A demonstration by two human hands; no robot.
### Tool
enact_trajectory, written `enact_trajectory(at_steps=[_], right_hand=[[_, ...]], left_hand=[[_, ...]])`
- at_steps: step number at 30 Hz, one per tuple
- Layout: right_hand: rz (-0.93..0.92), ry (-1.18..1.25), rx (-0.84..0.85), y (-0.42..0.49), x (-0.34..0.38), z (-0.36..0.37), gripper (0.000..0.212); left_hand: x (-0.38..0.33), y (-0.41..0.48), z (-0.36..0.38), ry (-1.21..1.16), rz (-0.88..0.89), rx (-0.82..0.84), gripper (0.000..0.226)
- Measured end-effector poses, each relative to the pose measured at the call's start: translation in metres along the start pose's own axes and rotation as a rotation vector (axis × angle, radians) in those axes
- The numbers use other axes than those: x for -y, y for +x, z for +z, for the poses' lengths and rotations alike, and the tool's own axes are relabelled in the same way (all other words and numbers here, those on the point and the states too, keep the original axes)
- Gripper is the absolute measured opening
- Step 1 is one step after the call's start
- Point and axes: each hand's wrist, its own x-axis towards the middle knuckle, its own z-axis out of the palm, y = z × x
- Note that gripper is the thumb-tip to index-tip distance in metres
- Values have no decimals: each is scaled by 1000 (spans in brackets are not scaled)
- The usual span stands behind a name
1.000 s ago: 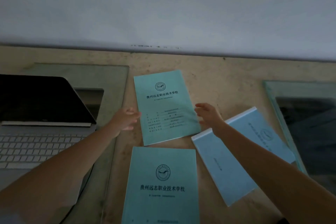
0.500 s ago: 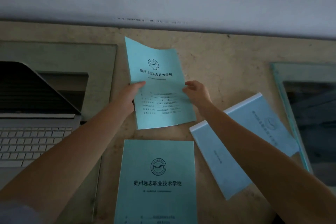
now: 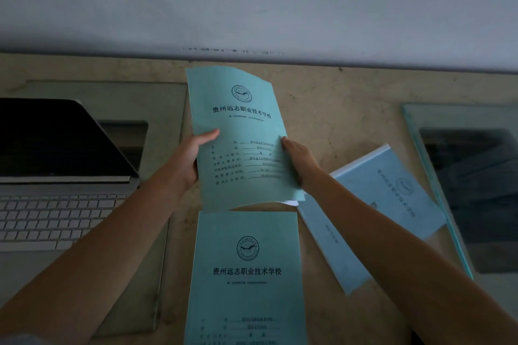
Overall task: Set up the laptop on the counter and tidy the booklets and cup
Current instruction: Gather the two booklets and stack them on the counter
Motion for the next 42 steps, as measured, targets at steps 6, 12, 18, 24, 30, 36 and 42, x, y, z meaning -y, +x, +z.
enact_trajectory(at_steps=[6,12,18,24,30,36,42], right_hand=[[-57,205,32,-45,9,-7,33],[-253,333,-49,-95,11,-24,20],[-286,240,-49,-143,-10,-31,14],[-242,234,-71,-171,-43,-30,15],[-162,206,-55,-184,-81,-27,16],[-57,161,-19,-193,-122,-18,21],[16,102,9,-198,-155,-16,26]], left_hand=[[-4,-45,0,2,56,113,15],[1,-91,-10,123,58,171,22],[20,-119,-19,163,37,56,22],[54,-139,-27,219,31,-47,18],[87,-152,-42,266,-29,-88,14],[124,-161,-65,399,-94,-51,23],[155,-169,-79,565,-160,-77,19]])
